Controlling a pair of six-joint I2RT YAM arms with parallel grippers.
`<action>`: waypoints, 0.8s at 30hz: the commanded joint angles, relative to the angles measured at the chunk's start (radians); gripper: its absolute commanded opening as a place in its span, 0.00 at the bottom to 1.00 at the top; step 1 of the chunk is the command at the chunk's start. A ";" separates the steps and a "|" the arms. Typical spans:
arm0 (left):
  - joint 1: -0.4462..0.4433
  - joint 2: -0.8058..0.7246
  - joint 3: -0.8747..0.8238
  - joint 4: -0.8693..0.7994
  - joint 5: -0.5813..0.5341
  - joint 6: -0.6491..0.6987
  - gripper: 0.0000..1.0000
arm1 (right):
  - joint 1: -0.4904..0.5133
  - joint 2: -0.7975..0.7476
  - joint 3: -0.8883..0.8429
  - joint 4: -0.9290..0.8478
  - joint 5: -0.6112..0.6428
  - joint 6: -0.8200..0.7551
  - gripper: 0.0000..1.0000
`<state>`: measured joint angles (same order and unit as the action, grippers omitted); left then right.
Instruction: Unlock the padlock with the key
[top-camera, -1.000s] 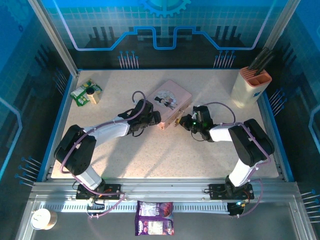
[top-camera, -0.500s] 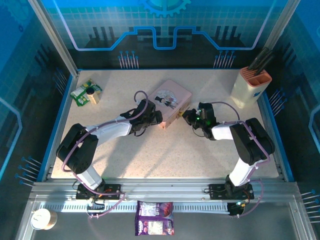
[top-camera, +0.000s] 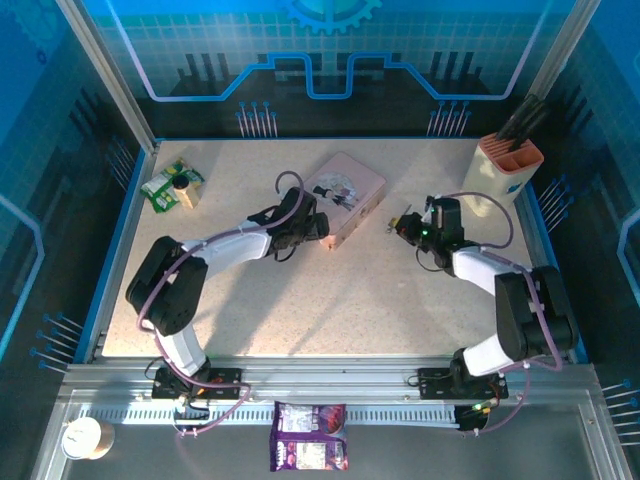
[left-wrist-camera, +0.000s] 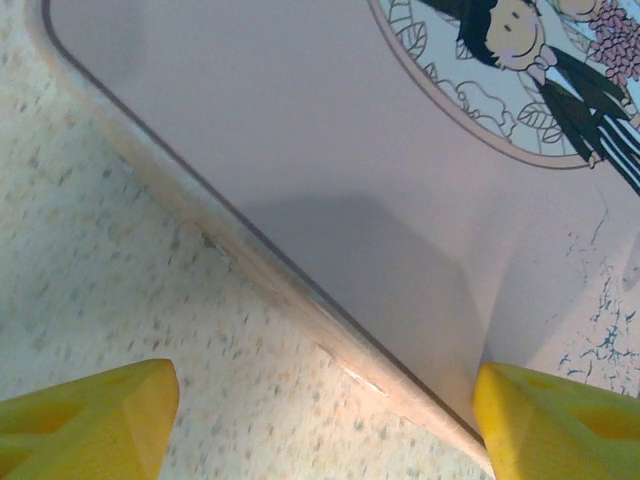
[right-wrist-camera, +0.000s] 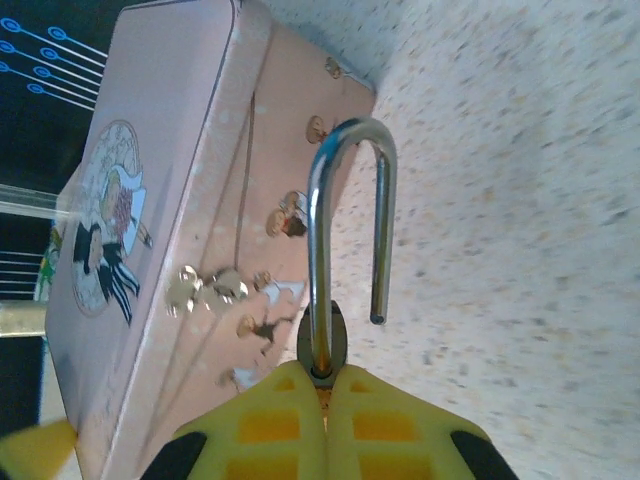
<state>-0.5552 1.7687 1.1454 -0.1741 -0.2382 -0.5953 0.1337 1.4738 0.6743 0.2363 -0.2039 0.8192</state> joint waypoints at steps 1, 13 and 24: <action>0.032 0.100 0.073 -0.071 -0.022 0.086 0.78 | -0.060 -0.078 -0.017 -0.182 -0.075 -0.195 0.00; 0.063 0.314 0.431 -0.160 -0.035 0.212 0.80 | -0.077 -0.210 -0.086 -0.368 -0.180 -0.322 0.00; 0.040 0.099 0.330 -0.154 -0.075 0.211 0.89 | 0.048 -0.120 -0.060 -0.363 -0.167 -0.347 0.00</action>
<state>-0.5064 2.0083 1.5528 -0.3321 -0.2768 -0.3996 0.1574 1.3262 0.5961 -0.1204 -0.3531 0.5018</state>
